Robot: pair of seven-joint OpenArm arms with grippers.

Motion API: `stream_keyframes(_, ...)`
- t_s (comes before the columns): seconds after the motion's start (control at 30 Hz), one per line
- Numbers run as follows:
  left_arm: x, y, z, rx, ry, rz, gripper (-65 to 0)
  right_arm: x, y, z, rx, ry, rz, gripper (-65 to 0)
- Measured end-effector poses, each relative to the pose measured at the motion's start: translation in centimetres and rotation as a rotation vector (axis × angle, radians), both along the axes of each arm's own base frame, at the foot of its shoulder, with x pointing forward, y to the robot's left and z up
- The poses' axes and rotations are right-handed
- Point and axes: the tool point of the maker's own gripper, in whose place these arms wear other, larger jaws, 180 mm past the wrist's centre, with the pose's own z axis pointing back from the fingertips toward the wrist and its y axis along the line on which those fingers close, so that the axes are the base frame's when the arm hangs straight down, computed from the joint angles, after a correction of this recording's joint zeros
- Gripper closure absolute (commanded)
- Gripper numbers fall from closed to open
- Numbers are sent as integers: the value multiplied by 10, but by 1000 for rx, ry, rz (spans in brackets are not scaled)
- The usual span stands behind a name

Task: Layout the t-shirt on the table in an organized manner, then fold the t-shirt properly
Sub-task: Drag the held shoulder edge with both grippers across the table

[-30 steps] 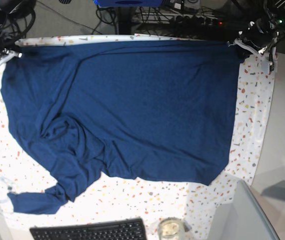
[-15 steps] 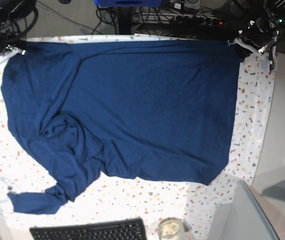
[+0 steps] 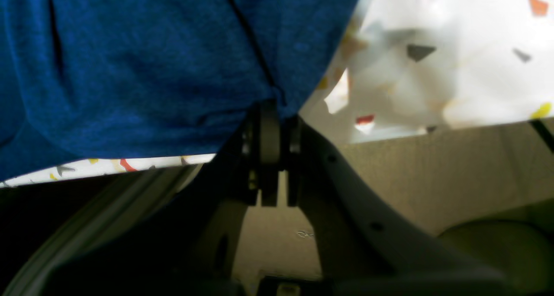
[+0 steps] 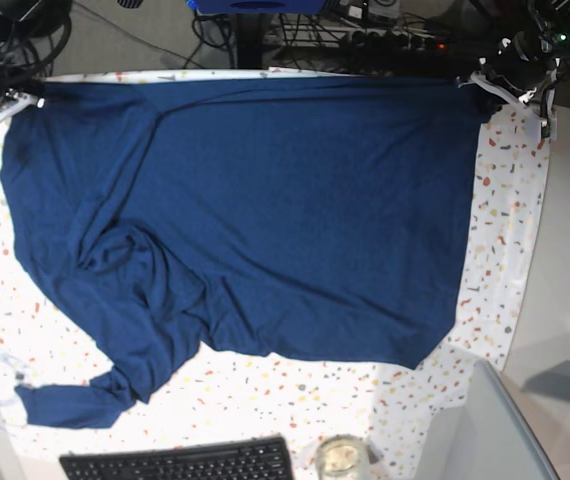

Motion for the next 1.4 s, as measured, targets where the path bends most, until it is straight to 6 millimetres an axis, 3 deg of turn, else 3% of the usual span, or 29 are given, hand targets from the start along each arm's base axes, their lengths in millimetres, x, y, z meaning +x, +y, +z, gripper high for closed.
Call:
stream_keyframes(0.17, 4, 0, 1, 0, -8, -1, 0, 7, 6, 0, -5, 30, -17, -3)
stream_keyframes(0.37, 31, 7, 19, 34, -80, 34, 0, 29, 19, 2, 18, 11, -34, -2)
stream_keyframes(0.67, 26, 5, 15, 25, -59, 38, 0, 31, 16, 3, 17, 22, -103, -3)
stream_keyframes(0.83, 13, 7, 11, 30, -30, 36, 0, 12, 17, -1, 19, 70, -99, -3)
stream_keyframes(0.93, 12, 7, 10, 31, -25, 35, 0, 11, 16, -1, 18, 73, -99, -3)
stream_keyframes(1.13, 10, 4, 7, 14, 32, 26, 0, 23, 9, 24, -32, 42, -77, -2)
stream_keyframes(1.4, 43, 1, 23, 19, -23, 12, 0, 44, 12, 29, -14, 9, -73, -2)
